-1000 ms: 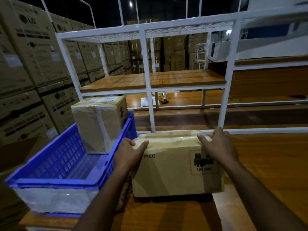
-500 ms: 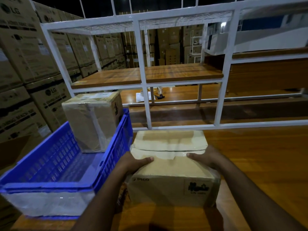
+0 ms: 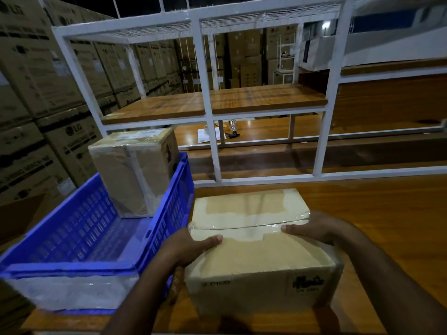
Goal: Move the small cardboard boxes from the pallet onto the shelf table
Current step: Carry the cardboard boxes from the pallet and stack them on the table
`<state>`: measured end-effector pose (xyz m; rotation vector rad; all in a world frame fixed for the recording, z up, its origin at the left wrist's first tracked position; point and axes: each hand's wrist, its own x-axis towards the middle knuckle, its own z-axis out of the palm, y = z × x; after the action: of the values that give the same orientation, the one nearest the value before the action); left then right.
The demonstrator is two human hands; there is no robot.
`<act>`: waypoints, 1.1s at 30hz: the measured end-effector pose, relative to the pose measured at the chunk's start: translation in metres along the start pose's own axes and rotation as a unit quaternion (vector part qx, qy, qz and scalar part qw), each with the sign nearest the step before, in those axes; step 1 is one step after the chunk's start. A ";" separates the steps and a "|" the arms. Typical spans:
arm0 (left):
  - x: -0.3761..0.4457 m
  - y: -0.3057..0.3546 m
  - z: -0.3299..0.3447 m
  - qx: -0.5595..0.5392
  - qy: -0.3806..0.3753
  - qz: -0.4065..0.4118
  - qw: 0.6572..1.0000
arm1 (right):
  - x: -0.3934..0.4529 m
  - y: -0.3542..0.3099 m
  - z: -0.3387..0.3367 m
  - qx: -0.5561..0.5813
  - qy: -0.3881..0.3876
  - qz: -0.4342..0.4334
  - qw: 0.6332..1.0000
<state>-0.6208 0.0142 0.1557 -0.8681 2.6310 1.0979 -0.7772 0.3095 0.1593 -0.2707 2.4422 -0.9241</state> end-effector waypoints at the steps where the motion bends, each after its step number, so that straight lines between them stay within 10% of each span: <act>1: 0.002 -0.001 -0.001 -0.008 0.005 -0.006 1.000 | -0.001 -0.002 -0.004 -0.005 -0.010 0.028 1.000; 22: 0.023 0.008 0.006 -0.107 0.086 0.016 0.990 | 0.010 -0.019 0.016 0.037 0.157 0.031 0.986; 33: -0.017 0.055 -0.018 -0.221 0.277 0.121 0.927 | -0.013 -0.048 -0.026 0.177 0.283 -0.089 0.938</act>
<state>-0.6373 0.0401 0.2076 -1.0891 3.0552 1.7901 -0.7797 0.2931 0.2130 -0.1016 2.7081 -1.6940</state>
